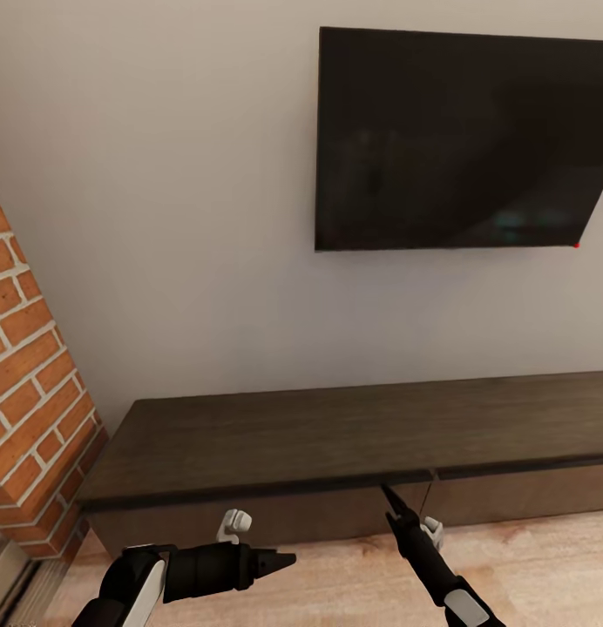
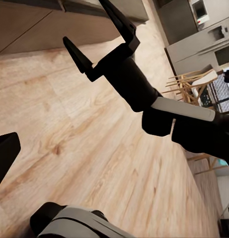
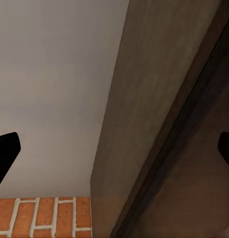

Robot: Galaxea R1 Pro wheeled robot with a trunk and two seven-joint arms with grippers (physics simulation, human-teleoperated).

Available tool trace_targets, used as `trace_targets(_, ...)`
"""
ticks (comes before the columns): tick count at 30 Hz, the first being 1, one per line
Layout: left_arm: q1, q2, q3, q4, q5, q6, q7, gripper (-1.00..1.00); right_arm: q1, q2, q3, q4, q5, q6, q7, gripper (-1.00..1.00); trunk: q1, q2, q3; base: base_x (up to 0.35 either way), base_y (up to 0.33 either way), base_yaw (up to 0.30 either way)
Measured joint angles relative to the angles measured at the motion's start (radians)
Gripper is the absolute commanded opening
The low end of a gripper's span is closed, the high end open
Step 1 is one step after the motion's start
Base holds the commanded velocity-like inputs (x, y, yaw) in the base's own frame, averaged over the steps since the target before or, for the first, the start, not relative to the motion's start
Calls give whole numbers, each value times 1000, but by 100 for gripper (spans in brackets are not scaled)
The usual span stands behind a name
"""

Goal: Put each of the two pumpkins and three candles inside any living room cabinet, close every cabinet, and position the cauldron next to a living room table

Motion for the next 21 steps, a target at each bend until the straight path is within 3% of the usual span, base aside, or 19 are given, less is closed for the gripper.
trace_targets(13, 0, -1, 0, 3, 0, 0, -6, 100, -3, -9, 0, -3, -1, 1, -1, 100, 50, -91, -41, 0, 0, 0)
trace_targets(15, 0, -1, 0, 3, 0, 0, -7, 100, -5, -18, 0, -5, -1, 26, 4, 100, 58, -105, -47, 0, 0, 0)
trace_targets(16, 0, -1, 0, 4, 0, 0, -7, 100, -6, -24, 0, -11, -3, 81, 16, 100, 61, -112, -50, 0, 0, 0)
trace_targets(21, 0, 0, 0, 3, 0, 0, -8, 100, -7, -31, 0, -17, -4, 149, 57, 100, 81, -147, -66, 0, 0, 0)
